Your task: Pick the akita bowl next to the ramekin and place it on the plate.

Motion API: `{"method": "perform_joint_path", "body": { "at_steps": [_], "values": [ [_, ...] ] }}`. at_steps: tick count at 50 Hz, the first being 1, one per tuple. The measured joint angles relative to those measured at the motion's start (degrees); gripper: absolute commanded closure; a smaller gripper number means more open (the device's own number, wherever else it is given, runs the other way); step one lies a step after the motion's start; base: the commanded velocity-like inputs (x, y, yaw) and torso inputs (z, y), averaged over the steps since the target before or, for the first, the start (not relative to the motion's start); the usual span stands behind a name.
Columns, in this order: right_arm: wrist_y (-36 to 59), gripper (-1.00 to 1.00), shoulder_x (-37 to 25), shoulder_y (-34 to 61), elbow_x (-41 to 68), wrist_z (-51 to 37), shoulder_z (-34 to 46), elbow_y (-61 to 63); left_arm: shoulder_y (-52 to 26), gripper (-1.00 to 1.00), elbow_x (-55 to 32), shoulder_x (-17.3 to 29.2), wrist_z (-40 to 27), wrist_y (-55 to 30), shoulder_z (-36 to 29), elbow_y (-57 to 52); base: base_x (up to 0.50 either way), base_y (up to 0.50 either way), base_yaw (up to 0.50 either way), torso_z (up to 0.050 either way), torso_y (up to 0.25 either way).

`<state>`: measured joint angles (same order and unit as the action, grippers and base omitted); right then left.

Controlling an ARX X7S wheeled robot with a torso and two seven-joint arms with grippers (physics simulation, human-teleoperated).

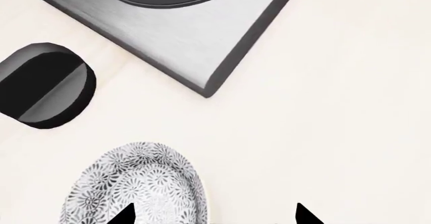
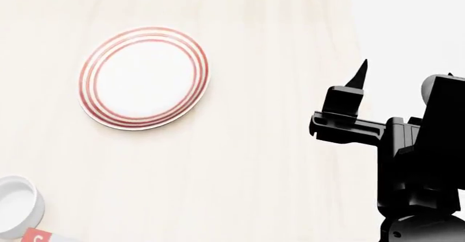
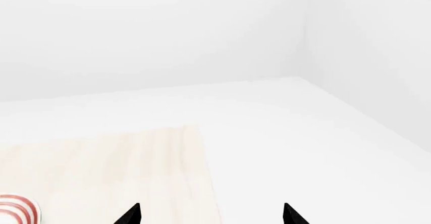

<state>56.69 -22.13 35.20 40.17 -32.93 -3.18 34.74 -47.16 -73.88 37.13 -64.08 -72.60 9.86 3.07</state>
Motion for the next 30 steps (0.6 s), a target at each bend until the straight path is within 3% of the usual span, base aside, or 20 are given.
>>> {"method": "perform_joint_path", "body": {
  "at_steps": [8, 30],
  "values": [
    [0.1, -1.00, -0.1, 0.1, 0.3, -0.2, 0.0, 0.1, 0.3, -1.00, -0.1, 0.4, 0.2, 0.1, -0.2, -0.2, 0.00, 0.00, 0.00, 0.000, -0.132],
    [0.0, -1.00, -0.3, 0.0, 0.8, -0.6, 0.1, 0.0, 0.8, -1.00, 0.5, 0.6, 1.4, 2.0, -0.9, -0.1, 0.00, 0.00, 0.00, 0.000, -0.008]
  ]
}}
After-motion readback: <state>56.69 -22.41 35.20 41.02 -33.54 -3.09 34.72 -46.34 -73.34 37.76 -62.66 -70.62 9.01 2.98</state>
